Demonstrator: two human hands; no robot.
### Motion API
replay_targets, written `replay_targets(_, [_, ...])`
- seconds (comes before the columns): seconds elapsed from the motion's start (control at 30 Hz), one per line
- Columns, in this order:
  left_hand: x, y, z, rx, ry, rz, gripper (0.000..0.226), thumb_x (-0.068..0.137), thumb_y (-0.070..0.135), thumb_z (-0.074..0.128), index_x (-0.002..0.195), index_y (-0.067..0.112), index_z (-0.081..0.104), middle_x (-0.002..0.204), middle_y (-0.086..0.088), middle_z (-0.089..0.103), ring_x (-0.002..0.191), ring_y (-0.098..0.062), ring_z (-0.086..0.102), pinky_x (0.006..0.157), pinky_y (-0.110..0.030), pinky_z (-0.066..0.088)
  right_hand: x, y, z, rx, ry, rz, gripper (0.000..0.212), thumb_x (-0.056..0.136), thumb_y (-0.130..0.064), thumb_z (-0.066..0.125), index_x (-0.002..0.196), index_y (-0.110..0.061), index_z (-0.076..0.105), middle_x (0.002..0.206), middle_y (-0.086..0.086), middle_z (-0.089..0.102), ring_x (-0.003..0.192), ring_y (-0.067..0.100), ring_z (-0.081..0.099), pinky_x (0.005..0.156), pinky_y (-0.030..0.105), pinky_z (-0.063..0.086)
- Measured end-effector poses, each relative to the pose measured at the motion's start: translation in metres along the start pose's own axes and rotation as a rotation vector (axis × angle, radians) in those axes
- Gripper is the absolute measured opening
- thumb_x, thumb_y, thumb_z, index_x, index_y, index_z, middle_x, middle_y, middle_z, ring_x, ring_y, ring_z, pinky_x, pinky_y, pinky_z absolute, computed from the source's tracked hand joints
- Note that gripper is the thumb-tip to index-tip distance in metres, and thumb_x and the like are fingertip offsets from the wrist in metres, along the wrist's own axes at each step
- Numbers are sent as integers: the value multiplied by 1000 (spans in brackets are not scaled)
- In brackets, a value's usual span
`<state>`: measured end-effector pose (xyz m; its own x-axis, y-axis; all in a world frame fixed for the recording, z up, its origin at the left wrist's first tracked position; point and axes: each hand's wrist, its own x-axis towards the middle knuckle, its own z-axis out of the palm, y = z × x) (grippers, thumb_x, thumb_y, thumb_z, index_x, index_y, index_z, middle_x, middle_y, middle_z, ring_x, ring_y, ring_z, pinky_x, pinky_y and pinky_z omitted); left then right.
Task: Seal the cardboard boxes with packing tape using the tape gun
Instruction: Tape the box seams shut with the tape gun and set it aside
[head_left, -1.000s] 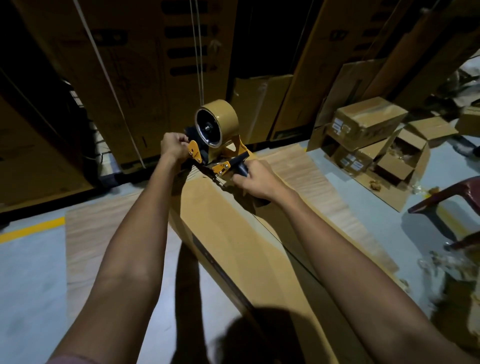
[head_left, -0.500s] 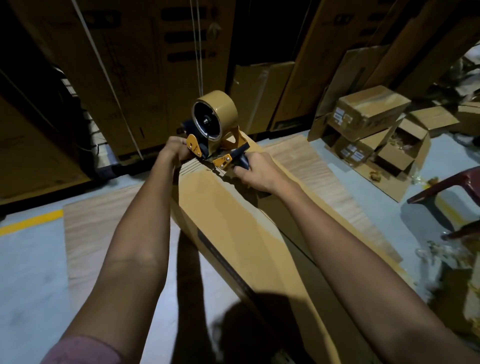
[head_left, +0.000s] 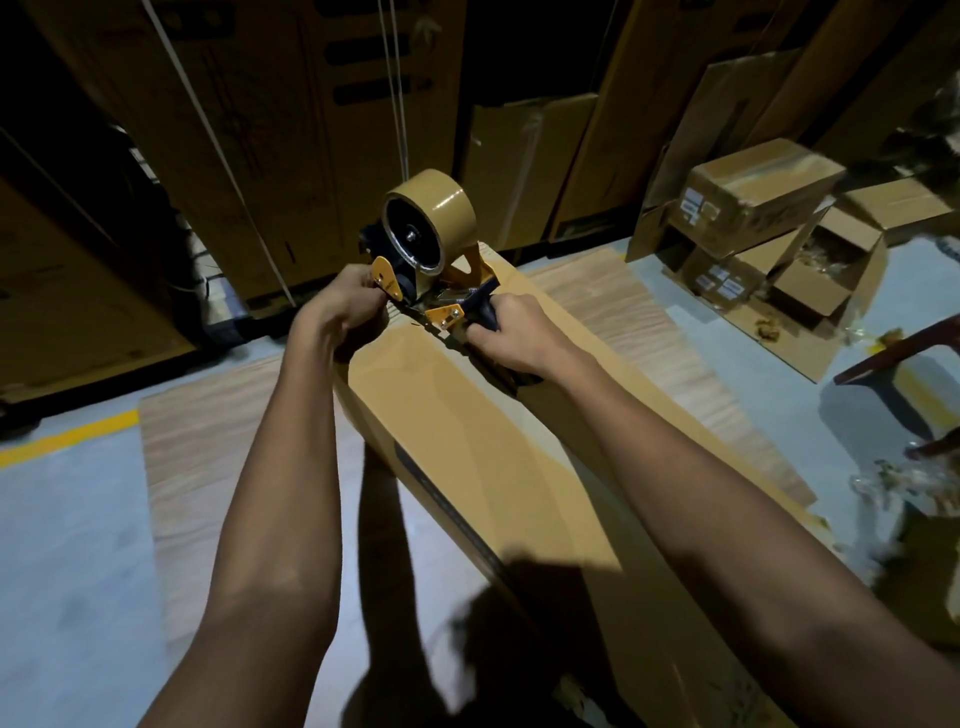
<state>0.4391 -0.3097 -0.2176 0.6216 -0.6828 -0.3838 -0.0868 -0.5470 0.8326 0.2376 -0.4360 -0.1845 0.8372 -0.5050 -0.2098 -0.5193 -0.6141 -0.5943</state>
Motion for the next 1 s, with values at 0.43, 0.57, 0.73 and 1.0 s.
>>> replay_targets(0.43, [-12,-7,2,-92,-28,35,22,107,10,46,86,10,54,66,-6,40,51,-15,36,46,-26,32,-14,-2,-9,27,9,-5,26,98,-27,61,75,-23,49,75,4,60,69,19,58,57,33,42])
replay_targets(0.57, [-16,-1,3,21,-15,75,25,105,7,47,102,4,71,70,-7,49,59,-17,37,56,-28,29,-33,21,-10,42,37,28,19,96,-29,61,89,-11,62,86,14,72,79,29,68,71,42,55])
replay_targets(0.73, [-13,10,8,-61,25,-2,21,98,12,58,92,4,77,79,-14,60,71,-26,52,66,-36,42,-35,26,-9,25,44,21,22,95,-29,62,78,-17,56,85,14,71,79,30,68,72,44,54])
replay_targets(1.0, [-12,4,21,-66,112,26,25,95,15,70,70,12,68,62,-4,60,50,-12,52,42,-23,41,-40,32,-3,-7,70,14,36,97,-27,63,69,-24,41,67,-2,47,61,14,44,53,30,30])
